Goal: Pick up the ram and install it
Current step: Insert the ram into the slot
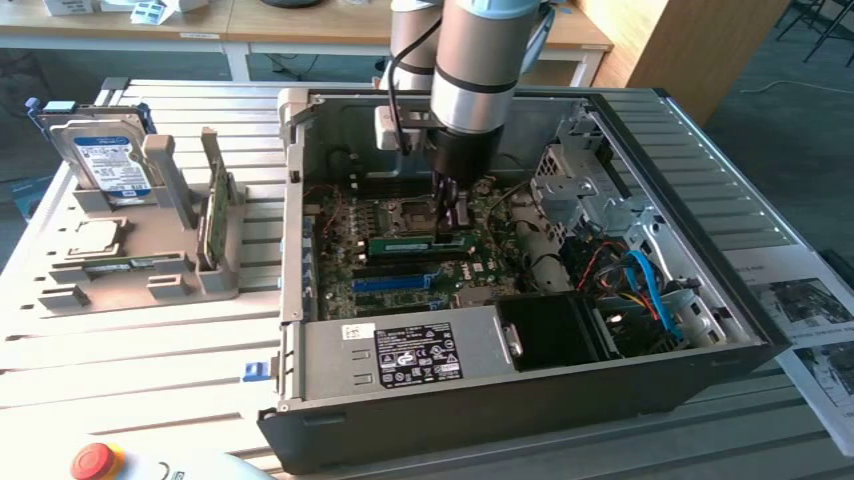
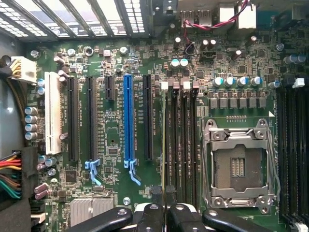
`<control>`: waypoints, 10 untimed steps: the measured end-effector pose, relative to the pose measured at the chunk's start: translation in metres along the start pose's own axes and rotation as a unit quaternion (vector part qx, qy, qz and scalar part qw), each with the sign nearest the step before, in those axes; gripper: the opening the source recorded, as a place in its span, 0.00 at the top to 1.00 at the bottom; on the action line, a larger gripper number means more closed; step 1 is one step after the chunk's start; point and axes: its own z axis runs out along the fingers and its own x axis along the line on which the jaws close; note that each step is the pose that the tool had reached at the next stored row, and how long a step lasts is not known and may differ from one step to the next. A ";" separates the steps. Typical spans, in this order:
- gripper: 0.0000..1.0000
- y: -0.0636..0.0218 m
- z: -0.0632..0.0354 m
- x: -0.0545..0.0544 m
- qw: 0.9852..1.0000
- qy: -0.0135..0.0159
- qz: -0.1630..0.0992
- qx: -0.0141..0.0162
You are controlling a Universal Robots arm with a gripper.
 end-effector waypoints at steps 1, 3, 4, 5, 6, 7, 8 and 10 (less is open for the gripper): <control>0.88 0.0003 0.0001 0.000 1.000 0.000 0.000 0.000; 0.88 0.0005 0.0002 0.000 1.000 0.000 0.000 0.001; 0.88 0.0004 0.0003 0.000 1.000 0.000 0.000 0.001; 0.88 0.0005 0.0003 0.000 1.000 0.000 0.000 0.002; 0.88 0.0005 0.0003 0.000 1.000 0.000 -0.001 0.002; 0.88 0.0005 0.0003 0.000 1.000 0.000 -0.003 0.003; 0.88 0.0005 0.0003 0.000 1.000 0.000 -0.005 0.003; 0.88 0.0005 0.0003 0.000 1.000 0.000 -0.010 0.004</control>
